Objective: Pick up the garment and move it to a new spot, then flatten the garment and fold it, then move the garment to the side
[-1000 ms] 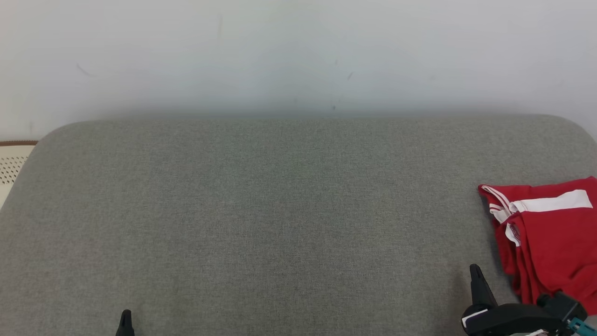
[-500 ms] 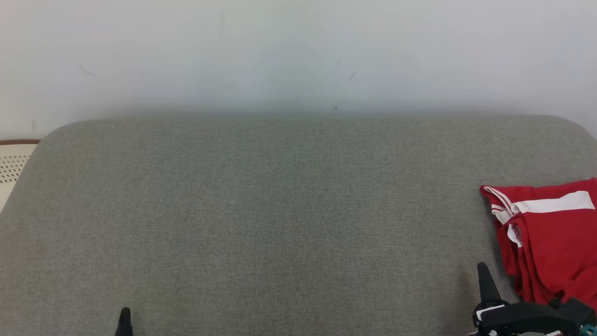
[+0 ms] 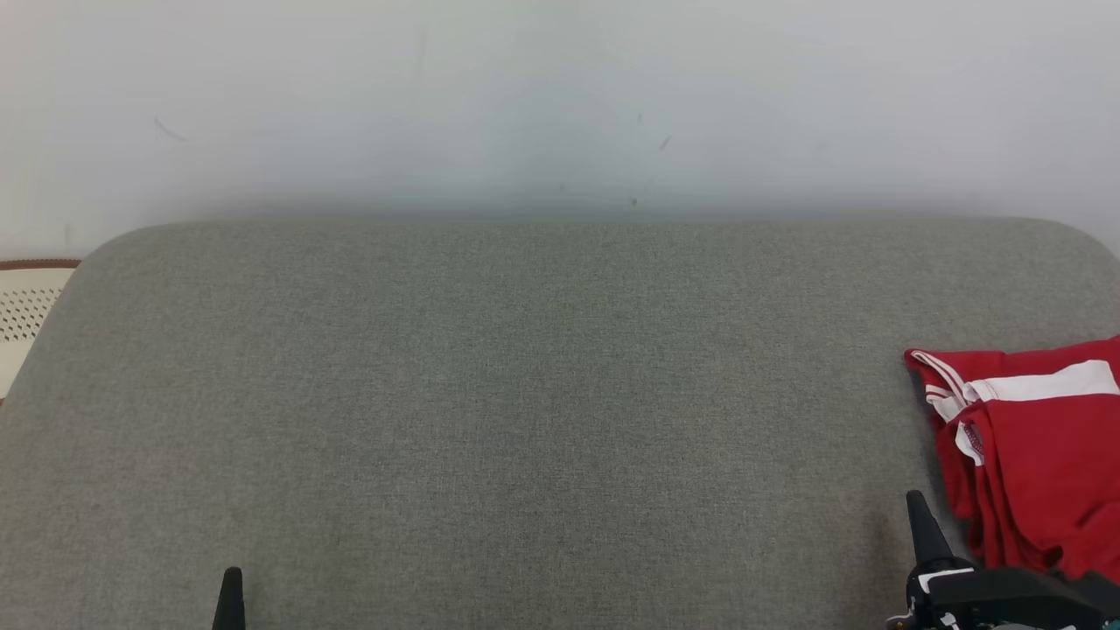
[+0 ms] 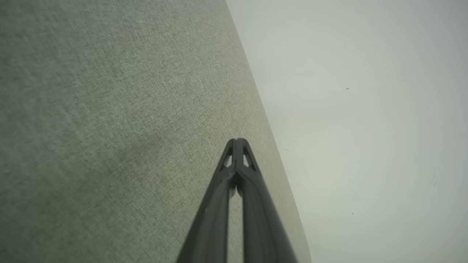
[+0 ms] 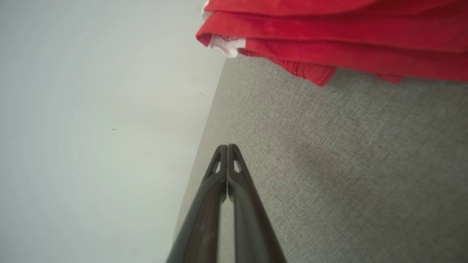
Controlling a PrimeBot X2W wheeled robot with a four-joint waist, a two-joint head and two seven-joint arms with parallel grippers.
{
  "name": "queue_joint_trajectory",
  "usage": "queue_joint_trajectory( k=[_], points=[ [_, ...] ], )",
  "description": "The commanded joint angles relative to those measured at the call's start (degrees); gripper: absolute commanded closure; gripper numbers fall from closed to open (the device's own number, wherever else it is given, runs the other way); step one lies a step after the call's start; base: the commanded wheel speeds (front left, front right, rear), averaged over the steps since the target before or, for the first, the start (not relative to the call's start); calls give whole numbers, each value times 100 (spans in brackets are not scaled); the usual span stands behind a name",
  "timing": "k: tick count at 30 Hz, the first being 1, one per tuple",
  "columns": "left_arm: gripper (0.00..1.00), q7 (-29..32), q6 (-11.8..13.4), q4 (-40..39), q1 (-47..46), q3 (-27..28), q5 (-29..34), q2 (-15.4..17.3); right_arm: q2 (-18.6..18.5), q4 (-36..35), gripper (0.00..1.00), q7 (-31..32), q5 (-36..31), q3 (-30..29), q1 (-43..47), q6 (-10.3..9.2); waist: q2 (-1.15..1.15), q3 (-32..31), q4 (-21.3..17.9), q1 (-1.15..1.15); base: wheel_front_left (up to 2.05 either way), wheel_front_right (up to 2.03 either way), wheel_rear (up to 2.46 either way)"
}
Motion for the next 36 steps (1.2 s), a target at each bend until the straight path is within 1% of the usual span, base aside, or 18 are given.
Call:
queue_joint_trajectory(
  k=[1, 18, 36],
  points=[
    [100, 29, -55, -54, -59, 34, -123, 41, 5, -78, 100, 34, 140, -31, -99, 2, 0, 0, 2, 0, 0, 0, 0],
    [100, 244, -134, -84, -96, 65, -1014, 44, 44, -159, 100, 285, 1012, -253, -97, 2, 0, -1, 39, 0, 0, 0, 0],
    [100, 423, -200, -109, -124, 87, -1768, 48, 78, -239, 100, 503, 1782, -447, -90, 2, 0, -1, 76, 0, 0, 0, 0]
  ],
)
